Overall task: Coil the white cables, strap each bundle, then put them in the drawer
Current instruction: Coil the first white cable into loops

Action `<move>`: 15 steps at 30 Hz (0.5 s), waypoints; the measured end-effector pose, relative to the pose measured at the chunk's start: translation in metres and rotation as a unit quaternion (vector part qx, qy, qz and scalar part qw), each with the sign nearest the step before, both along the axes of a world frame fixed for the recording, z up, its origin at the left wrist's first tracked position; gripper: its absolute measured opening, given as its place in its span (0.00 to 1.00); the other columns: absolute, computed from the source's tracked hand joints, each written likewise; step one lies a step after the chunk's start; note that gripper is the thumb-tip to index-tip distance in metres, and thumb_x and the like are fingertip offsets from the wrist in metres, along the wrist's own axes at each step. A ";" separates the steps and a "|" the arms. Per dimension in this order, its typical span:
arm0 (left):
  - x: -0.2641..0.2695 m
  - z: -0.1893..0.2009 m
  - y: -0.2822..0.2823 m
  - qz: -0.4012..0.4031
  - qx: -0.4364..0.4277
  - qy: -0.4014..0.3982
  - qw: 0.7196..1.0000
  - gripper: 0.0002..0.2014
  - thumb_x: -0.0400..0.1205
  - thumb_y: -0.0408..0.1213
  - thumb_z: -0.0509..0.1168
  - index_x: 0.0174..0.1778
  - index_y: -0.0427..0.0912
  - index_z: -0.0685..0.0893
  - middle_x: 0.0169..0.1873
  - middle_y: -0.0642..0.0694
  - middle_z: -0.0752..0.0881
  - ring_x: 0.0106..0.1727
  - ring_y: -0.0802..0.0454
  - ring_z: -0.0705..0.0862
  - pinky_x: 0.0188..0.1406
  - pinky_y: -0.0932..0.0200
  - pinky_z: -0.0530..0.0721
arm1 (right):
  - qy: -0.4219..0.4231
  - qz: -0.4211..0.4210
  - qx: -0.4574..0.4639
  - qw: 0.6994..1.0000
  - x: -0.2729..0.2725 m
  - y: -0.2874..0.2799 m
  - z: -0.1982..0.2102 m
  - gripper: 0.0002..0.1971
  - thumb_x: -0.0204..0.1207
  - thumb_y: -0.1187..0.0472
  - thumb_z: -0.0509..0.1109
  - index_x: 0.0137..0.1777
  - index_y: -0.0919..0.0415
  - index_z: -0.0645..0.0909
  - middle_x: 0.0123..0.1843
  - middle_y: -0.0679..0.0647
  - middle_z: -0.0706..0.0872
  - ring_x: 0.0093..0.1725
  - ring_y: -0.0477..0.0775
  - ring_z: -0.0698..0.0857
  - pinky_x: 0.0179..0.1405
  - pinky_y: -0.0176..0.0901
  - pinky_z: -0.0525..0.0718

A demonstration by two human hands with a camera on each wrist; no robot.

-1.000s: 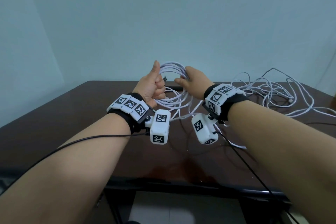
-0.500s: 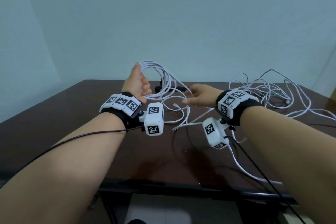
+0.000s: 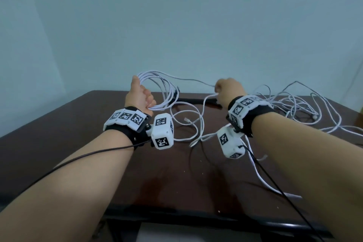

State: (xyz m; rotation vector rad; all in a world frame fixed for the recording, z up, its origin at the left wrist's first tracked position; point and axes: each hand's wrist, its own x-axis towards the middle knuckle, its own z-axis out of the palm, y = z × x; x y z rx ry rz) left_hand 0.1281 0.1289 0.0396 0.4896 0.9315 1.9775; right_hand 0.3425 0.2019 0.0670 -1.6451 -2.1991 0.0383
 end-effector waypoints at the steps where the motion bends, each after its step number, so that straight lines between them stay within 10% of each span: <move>1: -0.001 0.003 0.001 0.008 0.007 -0.010 1.000 0.22 0.84 0.55 0.58 0.30 0.46 0.63 0.15 0.53 0.61 0.13 0.57 0.55 0.15 0.66 0.53 | 0.073 0.023 0.070 0.995 0.000 0.002 0.009 0.12 0.78 0.73 0.59 0.56 0.65 0.82 0.61 0.61 0.78 0.56 0.63 0.81 0.57 0.46 0.76; 4: -0.007 0.012 0.006 0.022 0.033 -0.037 0.999 0.22 0.85 0.55 0.56 0.31 0.45 0.63 0.14 0.53 0.62 0.13 0.57 0.56 0.15 0.66 0.54 | 0.195 0.127 0.211 0.949 -0.014 0.001 0.040 0.11 0.81 0.68 0.61 0.55 0.66 0.85 0.63 0.60 0.79 0.59 0.61 0.81 0.57 0.41 0.75; 9: -0.026 0.003 0.005 0.042 0.012 -0.028 0.999 0.22 0.85 0.56 0.55 0.31 0.45 0.64 0.14 0.53 0.61 0.13 0.57 0.56 0.15 0.67 0.54 | -0.017 0.110 0.085 0.990 -0.034 -0.005 0.027 0.15 0.85 0.51 0.55 0.57 0.52 0.83 0.43 0.55 0.84 0.58 0.60 0.80 0.55 0.47 0.76; 15: -0.035 -0.002 -0.004 0.046 0.005 0.010 0.999 0.22 0.85 0.55 0.56 0.29 0.46 0.63 0.14 0.53 0.60 0.14 0.57 0.55 0.17 0.63 0.52 | -0.055 0.128 0.132 0.981 -0.047 -0.016 0.001 0.14 0.82 0.54 0.56 0.55 0.49 0.84 0.47 0.53 0.83 0.60 0.61 0.70 0.51 0.47 0.65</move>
